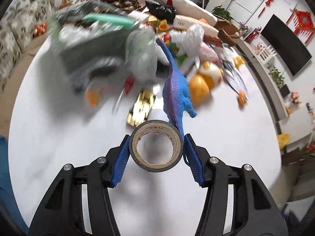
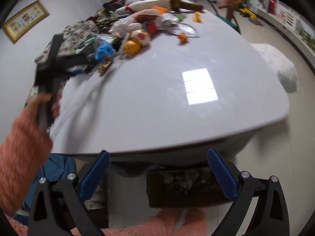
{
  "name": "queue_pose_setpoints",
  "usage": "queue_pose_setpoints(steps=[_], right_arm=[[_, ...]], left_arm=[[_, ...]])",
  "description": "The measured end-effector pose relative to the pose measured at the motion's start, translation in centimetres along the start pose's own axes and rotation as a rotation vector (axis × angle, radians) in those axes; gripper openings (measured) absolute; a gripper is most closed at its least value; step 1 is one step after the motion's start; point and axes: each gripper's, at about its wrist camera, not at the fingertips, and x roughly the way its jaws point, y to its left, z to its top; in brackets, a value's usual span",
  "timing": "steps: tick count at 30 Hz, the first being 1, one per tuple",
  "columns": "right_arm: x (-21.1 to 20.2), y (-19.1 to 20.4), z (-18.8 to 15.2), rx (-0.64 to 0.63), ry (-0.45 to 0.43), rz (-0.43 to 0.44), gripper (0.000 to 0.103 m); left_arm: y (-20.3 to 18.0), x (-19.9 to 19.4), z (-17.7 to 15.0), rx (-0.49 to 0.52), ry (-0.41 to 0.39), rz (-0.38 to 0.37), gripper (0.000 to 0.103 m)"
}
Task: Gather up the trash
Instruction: 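Grasp the blue toy dinosaur with the right tool while the left tool grasps a tape roll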
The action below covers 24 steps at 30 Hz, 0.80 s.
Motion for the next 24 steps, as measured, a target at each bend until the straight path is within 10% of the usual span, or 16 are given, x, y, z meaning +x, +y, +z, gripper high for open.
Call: queue_pose_setpoints(steps=[9, 16, 21, 24], right_arm=[[7.3, 6.8, 9.6, -0.079, 0.022, 0.112, 0.098], [15.5, 15.9, 13.2, -0.232, 0.139, 0.068, 0.097], [19.0, 18.8, 12.4, -0.325, 0.247, -0.033, 0.053], [18.6, 18.3, 12.6, -0.299, 0.232, -0.02, 0.052]], left_arm=[[2.5, 0.1, -9.4, -0.039, 0.112, -0.038, 0.055], [2.5, -0.2, -10.6, -0.04, 0.075, -0.019, 0.056], [2.8, -0.4, -10.8, -0.047, 0.07, -0.011, 0.058], [3.2, -0.6, -10.9, -0.058, 0.066, -0.021, 0.063]])
